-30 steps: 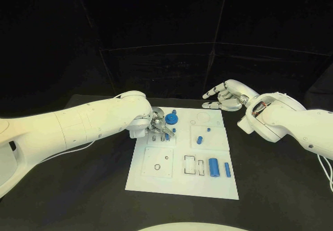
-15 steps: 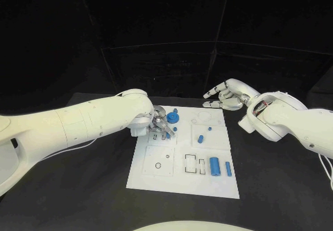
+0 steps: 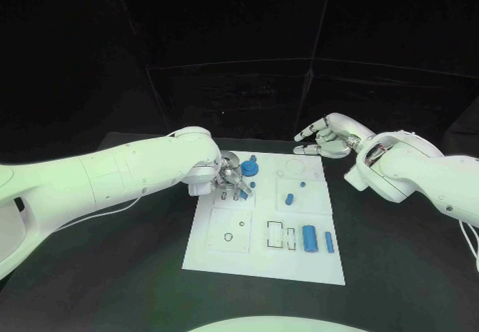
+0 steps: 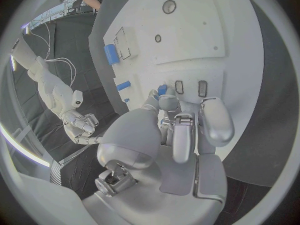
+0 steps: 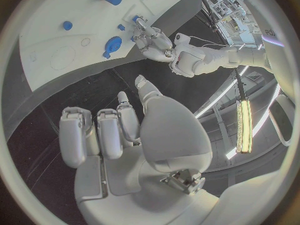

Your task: Assemble the parts on the task board

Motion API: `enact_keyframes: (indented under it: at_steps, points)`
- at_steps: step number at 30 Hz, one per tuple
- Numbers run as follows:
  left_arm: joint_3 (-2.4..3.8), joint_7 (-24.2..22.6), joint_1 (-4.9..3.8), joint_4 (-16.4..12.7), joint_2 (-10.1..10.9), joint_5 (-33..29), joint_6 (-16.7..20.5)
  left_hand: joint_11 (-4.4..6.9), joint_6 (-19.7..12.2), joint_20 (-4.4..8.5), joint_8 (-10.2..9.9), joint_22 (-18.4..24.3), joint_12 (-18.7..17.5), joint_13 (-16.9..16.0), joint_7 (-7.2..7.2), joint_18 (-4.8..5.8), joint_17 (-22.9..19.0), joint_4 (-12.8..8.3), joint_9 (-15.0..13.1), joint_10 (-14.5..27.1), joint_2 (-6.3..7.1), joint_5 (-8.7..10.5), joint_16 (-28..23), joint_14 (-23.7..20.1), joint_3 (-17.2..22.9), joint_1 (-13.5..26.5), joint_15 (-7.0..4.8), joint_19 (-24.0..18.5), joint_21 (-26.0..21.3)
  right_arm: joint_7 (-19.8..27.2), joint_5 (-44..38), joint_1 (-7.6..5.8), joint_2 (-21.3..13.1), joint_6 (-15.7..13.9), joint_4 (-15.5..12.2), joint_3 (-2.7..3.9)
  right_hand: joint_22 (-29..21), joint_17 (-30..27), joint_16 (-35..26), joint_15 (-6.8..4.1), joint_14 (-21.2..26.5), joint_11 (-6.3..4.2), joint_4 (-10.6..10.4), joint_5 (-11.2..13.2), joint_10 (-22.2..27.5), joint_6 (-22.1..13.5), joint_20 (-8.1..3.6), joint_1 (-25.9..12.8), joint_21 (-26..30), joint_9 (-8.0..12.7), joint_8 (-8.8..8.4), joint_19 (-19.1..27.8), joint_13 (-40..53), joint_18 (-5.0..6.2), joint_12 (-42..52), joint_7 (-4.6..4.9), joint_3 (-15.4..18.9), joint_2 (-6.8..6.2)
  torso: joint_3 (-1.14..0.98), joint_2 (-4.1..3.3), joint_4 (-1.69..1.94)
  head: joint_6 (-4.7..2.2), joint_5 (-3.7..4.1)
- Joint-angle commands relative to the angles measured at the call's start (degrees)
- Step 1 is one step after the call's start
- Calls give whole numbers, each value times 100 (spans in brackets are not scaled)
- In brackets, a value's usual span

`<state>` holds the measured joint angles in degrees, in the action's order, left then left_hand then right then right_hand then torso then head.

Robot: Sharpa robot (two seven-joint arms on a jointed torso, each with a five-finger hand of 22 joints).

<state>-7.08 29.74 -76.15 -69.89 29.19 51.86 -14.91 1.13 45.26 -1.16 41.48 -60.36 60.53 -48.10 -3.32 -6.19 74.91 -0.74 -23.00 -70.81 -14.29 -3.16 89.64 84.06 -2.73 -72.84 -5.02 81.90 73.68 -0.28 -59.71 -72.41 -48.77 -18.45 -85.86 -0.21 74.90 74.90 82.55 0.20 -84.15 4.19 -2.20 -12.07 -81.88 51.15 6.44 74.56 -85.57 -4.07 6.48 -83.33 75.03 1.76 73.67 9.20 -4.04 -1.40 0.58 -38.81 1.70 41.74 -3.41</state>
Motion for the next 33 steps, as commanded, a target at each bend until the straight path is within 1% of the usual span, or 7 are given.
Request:
enact_keyframes:
  at_steps: [1,5,11,12,21,25,33]
  points:
    - [0,-123,-1,-52,51,-250,61,-17,1,-31,63,-7,-63,92,-40,73,1433,-1207,0,51,225,-23,2,577,1681,406,61,-8,-25,-28,-48,-12,4,65,4,4,670,42,-10,-34,-272,-7,5,32,-12,41,-17,7,28,5,31,-5,270,44,16,8,13,57,4,-1,9,8,-9]
    - [0,-217,0,-128,145,-392,305,-18,17,-22,193,-22,-44,148,-39,66,1416,-1280,-49,-5,590,-71,-6,573,2786,909,68,0,-29,-35,-51,-12,2,71,10,4,671,36,-13,-34,-270,-7,5,35,-13,42,-17,8,27,5,32,-7,270,44,17,8,15,57,-7,1,13,5,-24]
    - [-2,-399,2,-337,345,-551,653,-6,20,-29,329,-64,24,132,-24,82,1435,-1189,-110,-99,930,-151,3,577,3610,1165,34,19,-16,-34,-52,-12,4,83,21,4,670,36,-13,-34,-271,-7,5,35,-13,42,-17,8,28,5,32,-6,270,44,18,8,15,58,1,3,14,-2,-28]
    - [-2,-428,3,-386,391,-582,720,1,14,-24,389,-86,53,120,-22,86,1444,-1117,-140,-129,1035,-162,8,580,3865,1228,30,28,-6,-34,-52,-12,4,85,23,3,666,37,-13,-34,-271,-7,5,36,-13,43,-17,8,31,5,33,-2,271,45,18,8,17,58,4,5,16,-9,-33]
    - [-9,-583,25,-722,725,-655,1276,5,-2,-14,484,-140,142,42,0,94,1476,-1023,-188,-200,1219,-209,21,587,4172,1259,15,46,20,-35,-53,-12,-16,89,29,3,666,37,-13,-34,-271,-7,5,36,-13,43,-17,8,31,5,33,-2,271,45,18,8,17,58,-1,9,34,-5,-56]
    - [-13,-522,79,-910,874,-574,1462,10,0,-12,511,-174,180,1,4,100,1486,-1000,-200,-230,1267,-220,26,589,4240,1256,12,57,39,-39,-53,-12,-21,91,34,3,666,28,-17,-35,-269,-8,4,37,-10,46,-17,9,31,4,35,-2,265,45,11,7,19,59,-6,8,31,7,-80]
    - [-19,-397,166,-1058,947,-141,1747,15,10,-10,543,-212,238,-63,11,107,1504,-963,-214,-274,1314,-218,33,593,4306,1259,11,68,60,-22,-53,-12,-22,110,52,3,638,5,-35,-36,-266,-7,-9,-55,10,33,-20,1,49,9,35,16,237,52,-24,8,68,54,0,7,54,5,-66]
